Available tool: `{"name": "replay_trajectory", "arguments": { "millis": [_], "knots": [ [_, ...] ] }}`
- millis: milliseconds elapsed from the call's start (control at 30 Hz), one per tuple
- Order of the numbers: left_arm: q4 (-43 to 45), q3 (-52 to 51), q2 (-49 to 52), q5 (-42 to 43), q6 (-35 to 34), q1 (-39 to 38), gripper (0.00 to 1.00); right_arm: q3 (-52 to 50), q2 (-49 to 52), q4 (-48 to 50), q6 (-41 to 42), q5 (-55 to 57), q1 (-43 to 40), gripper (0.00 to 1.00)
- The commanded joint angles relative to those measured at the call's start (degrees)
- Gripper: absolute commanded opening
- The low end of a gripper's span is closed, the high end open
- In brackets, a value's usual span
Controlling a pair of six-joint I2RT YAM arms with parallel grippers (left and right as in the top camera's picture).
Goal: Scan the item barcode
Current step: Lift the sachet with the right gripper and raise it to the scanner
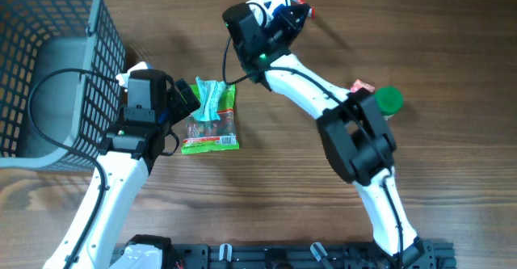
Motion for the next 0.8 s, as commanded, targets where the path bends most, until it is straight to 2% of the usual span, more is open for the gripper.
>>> {"name": "replay_trajectory", "arguments": {
  "millis": [0,67,300,467,500,533,667,767],
  "knots": [
    [0.13,0.42,-0.26,-0.52,0.68,0.31,1.00,0.70,4.39,11.43,-19.37,3.58,0.72,0.05],
    [0.13,0.42,-0.26,-0.52,0.68,0.31,1.00,0.70,6.78,18.80,-26.12,2.69,1.27,0.04],
    [0.13,0.42,-0.26,-0.50,0.68,0.31,1.00,0.57,13.66,18.99,-33.90,0.55,2.60,0.04],
    [0.13,0.42,-0.26,-0.52,0.68,0.31,1.00,0.37,14.05,19.17,-36.41,0.55,3.34,0.04],
    [0.13,0.42,-0.26,-0.50,0.66,0.31,1.00,0.39,14.05,21.94,-36.92,0.59,3.30,0.04],
    [0.13,0.42,-0.26,-0.50,0.68,0.31,1.00,0.39,14.05,35.26,-43.69,1.70,3.02,0.04],
    [0.13,0.42,-0.26,-0.52,0.68,0.31,1.00,0.39,14.05,62.95,-70.10,0.09,1.97,0.04],
    [0.13,0.42,-0.26,-0.52,0.66,0.31,1.00,0.33,14.36,59.80,-67.98,3.32,1.20,0.04]
  ]
}}
